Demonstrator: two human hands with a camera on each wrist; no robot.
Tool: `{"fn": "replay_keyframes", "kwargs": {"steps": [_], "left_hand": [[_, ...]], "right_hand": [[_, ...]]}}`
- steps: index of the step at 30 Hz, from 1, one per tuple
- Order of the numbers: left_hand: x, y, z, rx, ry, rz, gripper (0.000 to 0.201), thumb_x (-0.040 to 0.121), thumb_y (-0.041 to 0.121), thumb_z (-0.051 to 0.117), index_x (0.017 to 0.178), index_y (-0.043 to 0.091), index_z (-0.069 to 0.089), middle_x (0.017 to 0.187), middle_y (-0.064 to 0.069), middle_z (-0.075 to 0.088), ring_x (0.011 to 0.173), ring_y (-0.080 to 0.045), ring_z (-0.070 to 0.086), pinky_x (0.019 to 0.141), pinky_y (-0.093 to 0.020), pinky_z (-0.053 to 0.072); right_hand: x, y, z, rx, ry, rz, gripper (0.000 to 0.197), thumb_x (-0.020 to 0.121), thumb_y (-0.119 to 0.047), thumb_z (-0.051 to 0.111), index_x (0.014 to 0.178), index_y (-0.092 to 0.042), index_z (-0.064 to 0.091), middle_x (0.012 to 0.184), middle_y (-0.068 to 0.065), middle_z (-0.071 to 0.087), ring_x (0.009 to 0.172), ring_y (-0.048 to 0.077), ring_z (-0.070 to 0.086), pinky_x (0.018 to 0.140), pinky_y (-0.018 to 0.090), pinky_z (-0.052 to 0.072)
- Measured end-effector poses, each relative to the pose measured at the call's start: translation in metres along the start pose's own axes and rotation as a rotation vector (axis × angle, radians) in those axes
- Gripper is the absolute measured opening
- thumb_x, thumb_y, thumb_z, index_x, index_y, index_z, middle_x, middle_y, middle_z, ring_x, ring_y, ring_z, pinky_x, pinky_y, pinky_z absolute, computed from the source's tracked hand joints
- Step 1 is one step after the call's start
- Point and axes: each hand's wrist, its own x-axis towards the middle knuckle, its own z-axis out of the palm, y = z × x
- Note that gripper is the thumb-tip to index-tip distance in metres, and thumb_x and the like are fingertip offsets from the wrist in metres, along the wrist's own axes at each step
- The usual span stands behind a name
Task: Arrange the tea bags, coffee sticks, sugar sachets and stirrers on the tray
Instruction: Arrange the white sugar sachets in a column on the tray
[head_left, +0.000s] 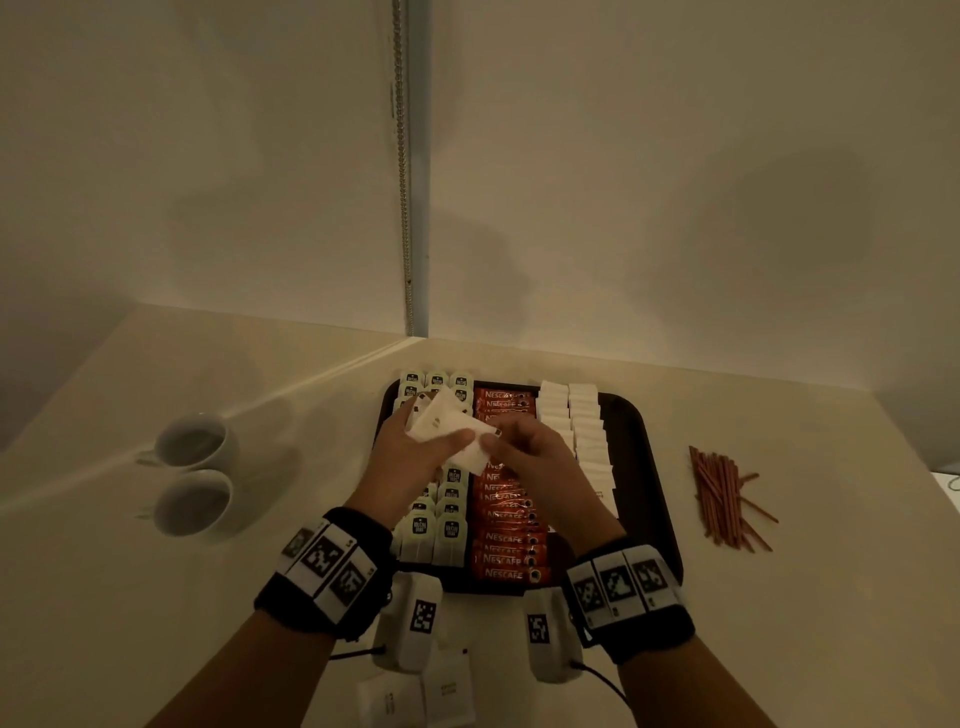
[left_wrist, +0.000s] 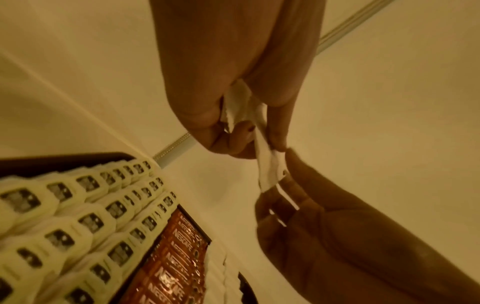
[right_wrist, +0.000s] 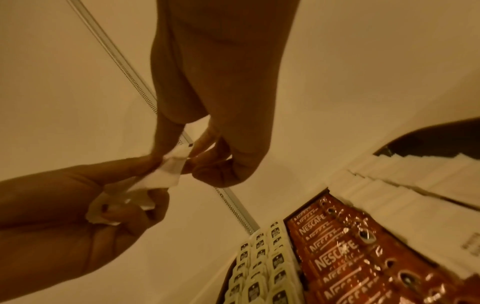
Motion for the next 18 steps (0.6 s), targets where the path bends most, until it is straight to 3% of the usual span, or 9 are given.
{"fn": "replay_keyframes", "kwargs": {"steps": [4, 6, 8, 11, 16, 18], "left_hand": [[0.001, 0.008, 0.001, -0.245, 0.001, -0.088, 0.016, 0.092, 0.014, 0.059, 0.106, 0.022, 0.060, 0.094, -0.002, 0.068, 0.083, -0.018, 0.065, 0.053, -0.026, 0.052], [0.001, 0.008, 0.001, -0.304, -0.006, -0.089, 0.016, 0.091, 0.010, 0.059, 0.101, 0.023, 0.060, 0.095, -0.002, 0.069, 0.084, -0.019, 0.068, 0.058, -0.028, 0.057], [0.001, 0.007, 0.002, -0.261, -0.031, -0.053, 0.022, 0.088, 0.006, 0.063, 0.103, 0.022, 0.060, 0.098, -0.005, 0.069, 0.085, -0.019, 0.070, 0.062, -0.029, 0.058], [0.000, 0.003, 0.004, -0.215, -0.006, -0.018, 0.028, 0.083, 0.003, 0.068, 0.104, 0.021, 0.060, 0.100, -0.006, 0.068, 0.086, -0.019, 0.068, 0.059, -0.025, 0.057], [0.002, -0.002, 0.005, -0.154, 0.015, 0.008, 0.037, 0.082, 0.004, 0.069, 0.116, 0.014, 0.058, 0.108, -0.009, 0.065, 0.088, -0.020, 0.066, 0.056, -0.023, 0.054], [0.002, -0.001, 0.007, -0.159, 0.002, -0.007, 0.033, 0.084, 0.007, 0.068, 0.115, 0.016, 0.058, 0.108, -0.008, 0.065, 0.086, -0.017, 0.067, 0.057, -0.023, 0.055]], "right_hand": [[0.002, 0.003, -0.006, 0.110, 0.028, 0.040, 0.008, 0.088, -0.009, 0.060, 0.095, -0.006, 0.057, 0.099, 0.022, 0.065, 0.087, 0.026, 0.064, 0.079, 0.033, 0.054], [0.003, 0.004, -0.007, 0.207, 0.023, 0.066, 0.010, 0.087, -0.005, 0.060, 0.094, -0.006, 0.053, 0.095, 0.019, 0.064, 0.088, 0.026, 0.065, 0.079, 0.033, 0.054], [0.003, 0.004, -0.004, 0.252, 0.020, 0.072, 0.019, 0.085, -0.001, 0.061, 0.102, -0.004, 0.051, 0.096, 0.015, 0.066, 0.089, 0.027, 0.067, 0.080, 0.034, 0.055], [0.001, 0.001, -0.001, 0.141, 0.018, 0.061, 0.029, 0.087, -0.005, 0.061, 0.114, -0.005, 0.051, 0.104, 0.017, 0.068, 0.094, 0.028, 0.068, 0.081, 0.035, 0.056], [-0.001, -0.001, -0.001, 0.065, 0.087, -0.004, 0.003, 0.089, -0.012, 0.060, 0.089, -0.012, 0.063, 0.093, 0.004, 0.067, 0.086, 0.020, 0.067, 0.074, 0.028, 0.056], [-0.002, 0.000, -0.002, 0.070, 0.089, 0.001, 0.006, 0.089, -0.011, 0.060, 0.087, -0.015, 0.064, 0.090, 0.001, 0.068, 0.083, 0.017, 0.068, 0.072, 0.026, 0.056]]}}
